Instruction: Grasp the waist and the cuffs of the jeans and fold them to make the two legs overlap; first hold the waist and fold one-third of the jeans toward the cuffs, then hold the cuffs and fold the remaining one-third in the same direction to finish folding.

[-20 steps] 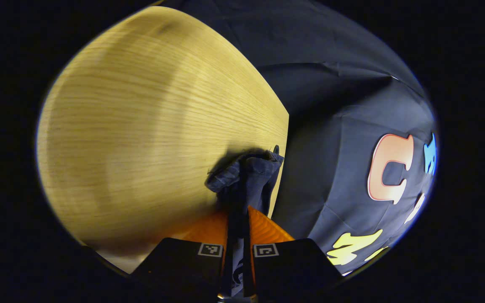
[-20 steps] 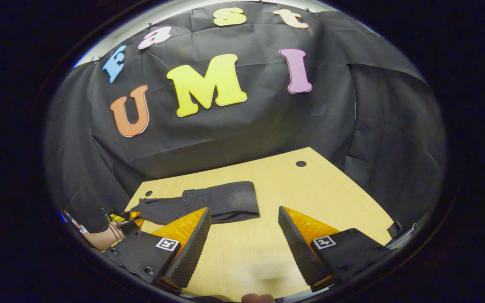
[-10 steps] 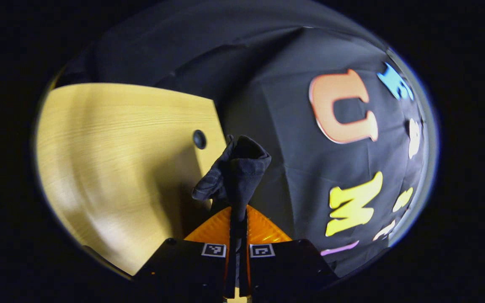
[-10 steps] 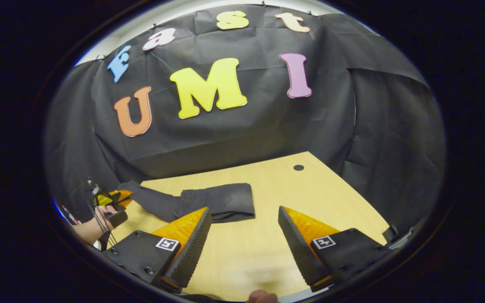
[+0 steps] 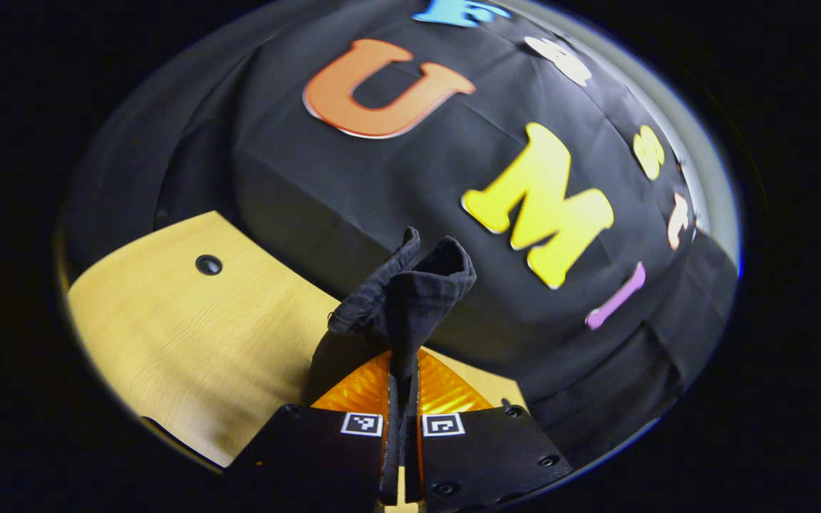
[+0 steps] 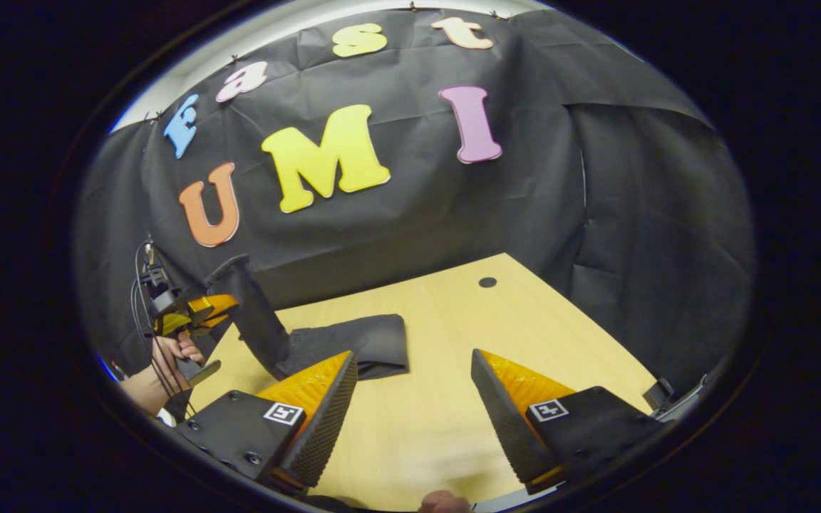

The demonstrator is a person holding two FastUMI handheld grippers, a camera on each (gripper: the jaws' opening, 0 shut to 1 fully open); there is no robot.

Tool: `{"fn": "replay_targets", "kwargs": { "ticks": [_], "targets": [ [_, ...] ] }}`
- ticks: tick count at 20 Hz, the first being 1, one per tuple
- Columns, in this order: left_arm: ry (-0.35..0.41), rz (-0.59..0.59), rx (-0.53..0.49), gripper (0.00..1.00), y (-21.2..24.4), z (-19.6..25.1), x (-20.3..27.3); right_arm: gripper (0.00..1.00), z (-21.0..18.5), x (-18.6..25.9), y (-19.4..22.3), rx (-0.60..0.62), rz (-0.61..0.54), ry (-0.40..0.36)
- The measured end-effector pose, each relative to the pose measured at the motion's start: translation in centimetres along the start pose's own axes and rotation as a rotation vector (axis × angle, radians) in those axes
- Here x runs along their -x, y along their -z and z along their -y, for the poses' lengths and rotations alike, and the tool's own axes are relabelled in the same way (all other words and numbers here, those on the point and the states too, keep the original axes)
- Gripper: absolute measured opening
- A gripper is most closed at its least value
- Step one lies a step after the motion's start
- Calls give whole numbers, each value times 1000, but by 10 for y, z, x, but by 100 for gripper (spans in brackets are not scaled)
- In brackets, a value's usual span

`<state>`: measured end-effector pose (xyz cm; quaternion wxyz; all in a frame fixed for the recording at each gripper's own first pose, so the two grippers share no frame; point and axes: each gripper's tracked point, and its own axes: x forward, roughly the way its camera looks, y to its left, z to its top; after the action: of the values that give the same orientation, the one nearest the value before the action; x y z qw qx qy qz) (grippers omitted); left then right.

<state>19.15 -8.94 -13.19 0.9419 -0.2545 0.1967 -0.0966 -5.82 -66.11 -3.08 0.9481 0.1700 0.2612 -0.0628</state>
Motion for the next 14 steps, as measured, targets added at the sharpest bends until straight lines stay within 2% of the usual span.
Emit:
{"fn": "replay_targets", "kwargs": {
  "ticks": [3,4,5,8,9,12,14],
  "targets": [
    [-23,-46,-181,6,45,27,-24,94,33,-2,-3,-32,0,46],
    [-28,-66,-233,6,62,32,-30,98,45,-2,-2,-45,-4,61],
    [-26,-86,-286,7,78,36,-36,93,54,-4,-1,-61,-4,74],
    [-62,-132,-454,6,128,25,-53,93,78,-5,7,-80,-25,106],
    [-72,-149,-492,6,138,22,-57,98,84,-5,11,-85,-36,111],
    [-109,-228,-565,7,180,17,-66,98,99,-4,18,-91,-57,123],
    [-119,-281,-566,8,205,12,-73,98,104,-5,21,-90,-73,125]
  ]
}}
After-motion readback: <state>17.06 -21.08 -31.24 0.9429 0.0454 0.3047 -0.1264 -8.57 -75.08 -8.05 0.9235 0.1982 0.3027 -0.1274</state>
